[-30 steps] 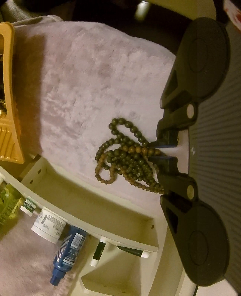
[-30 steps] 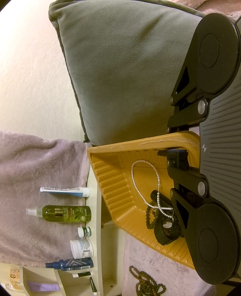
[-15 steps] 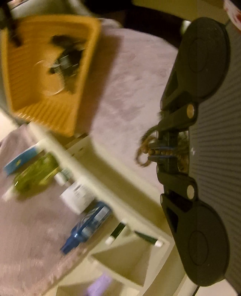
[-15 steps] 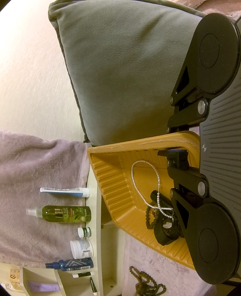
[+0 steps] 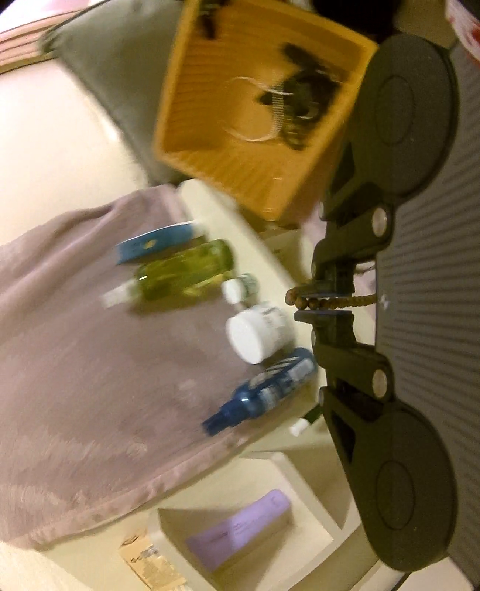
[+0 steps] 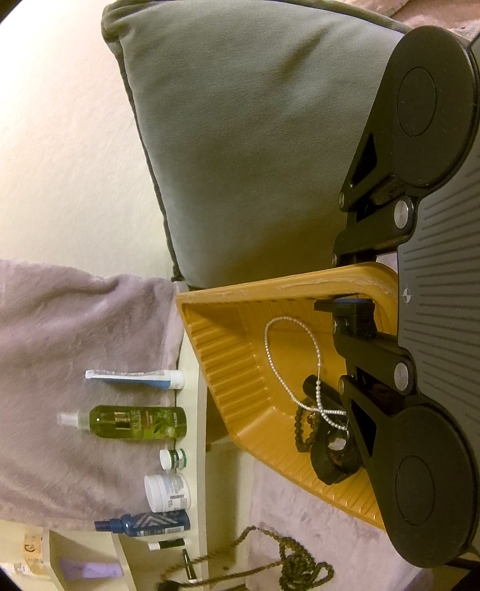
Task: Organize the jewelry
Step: 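Lift the bead necklace over the tray and release it with the left gripper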
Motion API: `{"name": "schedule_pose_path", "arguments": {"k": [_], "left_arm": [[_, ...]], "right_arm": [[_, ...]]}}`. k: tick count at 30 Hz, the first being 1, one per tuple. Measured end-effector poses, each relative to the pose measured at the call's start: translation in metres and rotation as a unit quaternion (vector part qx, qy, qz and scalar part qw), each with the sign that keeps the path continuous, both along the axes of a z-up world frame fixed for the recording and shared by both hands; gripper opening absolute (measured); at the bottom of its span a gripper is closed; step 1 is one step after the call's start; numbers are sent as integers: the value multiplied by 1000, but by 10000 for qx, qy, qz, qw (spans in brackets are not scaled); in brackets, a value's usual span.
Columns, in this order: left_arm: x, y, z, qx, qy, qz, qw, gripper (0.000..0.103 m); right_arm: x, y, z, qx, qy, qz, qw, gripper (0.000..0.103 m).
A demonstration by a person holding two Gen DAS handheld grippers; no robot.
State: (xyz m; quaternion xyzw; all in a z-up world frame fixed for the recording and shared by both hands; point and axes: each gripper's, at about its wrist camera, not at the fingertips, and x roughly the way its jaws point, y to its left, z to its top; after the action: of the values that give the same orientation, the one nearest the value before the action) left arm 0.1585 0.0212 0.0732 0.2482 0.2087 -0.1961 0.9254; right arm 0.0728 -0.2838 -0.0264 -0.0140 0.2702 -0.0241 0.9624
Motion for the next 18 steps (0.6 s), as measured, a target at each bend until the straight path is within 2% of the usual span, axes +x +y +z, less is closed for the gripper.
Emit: {"name": "schedule_pose_path", "arguments": {"k": [6, 18], "left_arm": [[9, -18, 31, -774, 70, -81, 9969, 5], [12, -79, 81, -1572, -66, -596, 9857, 5]], "right_arm": [[0, 0, 1, 22, -21, 0, 10000, 4], [-1, -1, 1, 69, -43, -11, 10000, 5]]}}
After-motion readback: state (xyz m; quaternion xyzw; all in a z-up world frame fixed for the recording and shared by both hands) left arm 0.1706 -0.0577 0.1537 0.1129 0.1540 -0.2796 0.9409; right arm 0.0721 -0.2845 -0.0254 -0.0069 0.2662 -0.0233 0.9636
